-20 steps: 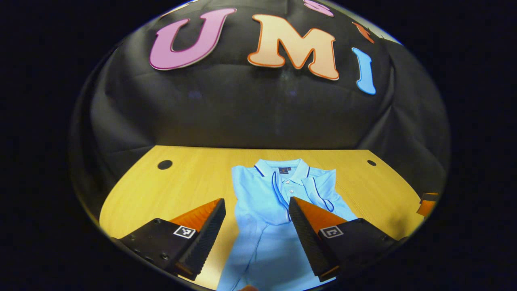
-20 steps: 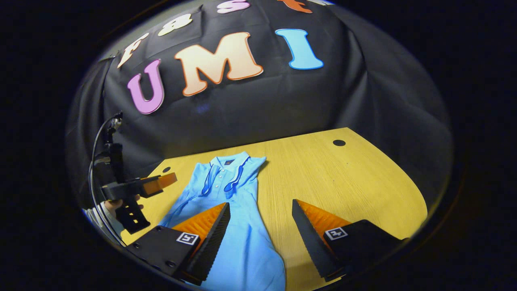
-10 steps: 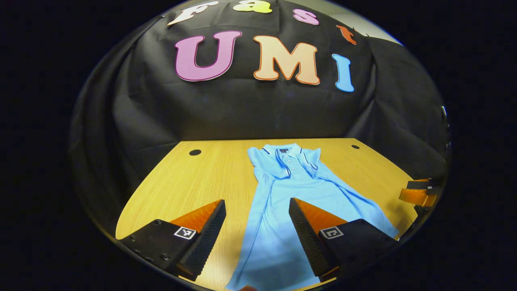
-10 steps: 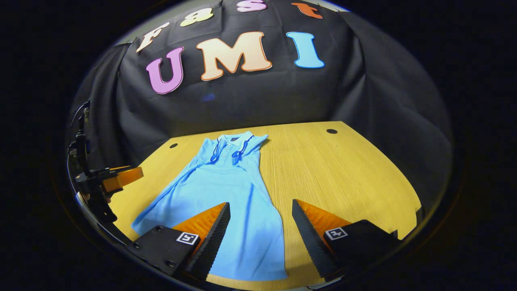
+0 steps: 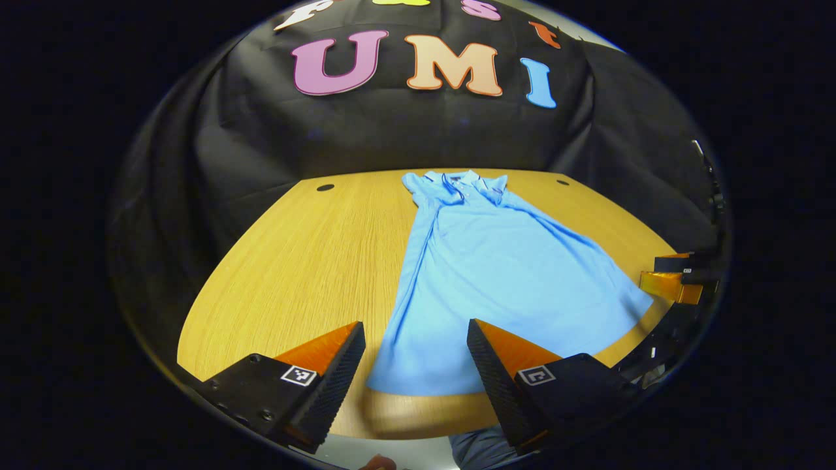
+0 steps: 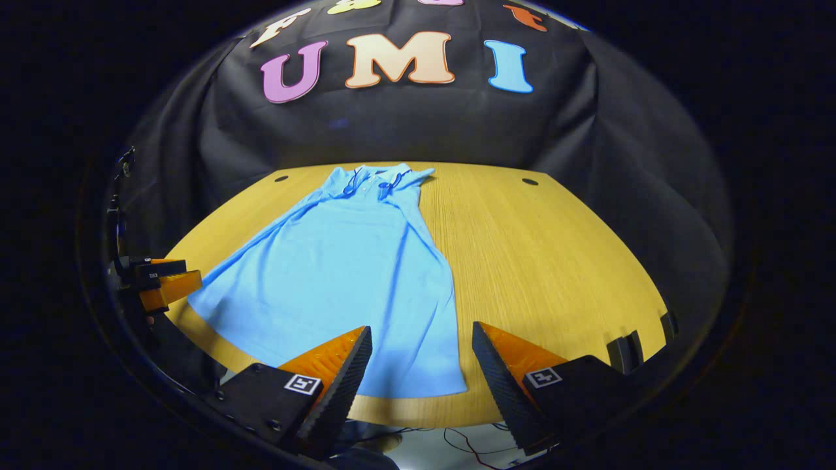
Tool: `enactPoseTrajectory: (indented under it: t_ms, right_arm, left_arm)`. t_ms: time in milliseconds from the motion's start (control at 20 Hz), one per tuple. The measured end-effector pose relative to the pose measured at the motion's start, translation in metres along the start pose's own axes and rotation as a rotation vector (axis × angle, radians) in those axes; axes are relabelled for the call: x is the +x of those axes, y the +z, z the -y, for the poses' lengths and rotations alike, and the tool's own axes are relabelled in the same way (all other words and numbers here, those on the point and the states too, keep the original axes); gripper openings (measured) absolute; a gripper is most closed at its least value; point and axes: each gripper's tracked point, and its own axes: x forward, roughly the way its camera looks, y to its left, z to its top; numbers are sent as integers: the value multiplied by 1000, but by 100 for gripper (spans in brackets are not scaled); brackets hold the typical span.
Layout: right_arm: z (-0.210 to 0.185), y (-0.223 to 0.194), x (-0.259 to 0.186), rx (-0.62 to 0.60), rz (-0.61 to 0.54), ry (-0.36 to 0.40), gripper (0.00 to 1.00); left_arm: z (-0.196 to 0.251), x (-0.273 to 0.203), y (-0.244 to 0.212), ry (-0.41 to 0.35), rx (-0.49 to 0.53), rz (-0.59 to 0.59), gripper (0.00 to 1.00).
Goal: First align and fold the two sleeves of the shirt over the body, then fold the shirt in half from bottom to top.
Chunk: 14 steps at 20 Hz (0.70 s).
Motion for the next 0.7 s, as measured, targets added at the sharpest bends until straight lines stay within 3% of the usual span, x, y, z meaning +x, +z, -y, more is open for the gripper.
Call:
enactPoseTrajectory:
  t_ms: [200,250,500,550,600,650,700]
  right_arm:
    - [-1,-28,10,-22,-56,-21,94]
    - [-1,-35,11,-23,-75,-27,99]
    - [-4,-36,13,47,-103,-14,98]
    - [-4,-37,13,57,-107,-12,94]
    - [-6,-36,13,56,-113,-5,99]
    - [-11,-37,14,55,-118,8,92]
    - [-17,-36,14,64,-120,23,69]
  left_arm:
    - [-4,7,-34,20,-23,-74,95]
    - [-4,7,-34,23,-26,-58,95]
    - [2,7,-35,14,-16,-41,96]
    - [6,8,-36,7,-27,-38,96]
    - [15,5,-37,-2,-47,-39,93]
    - [18,5,-36,1,-53,-30,89]
    - [24,6,-38,-6,-50,-37,76]
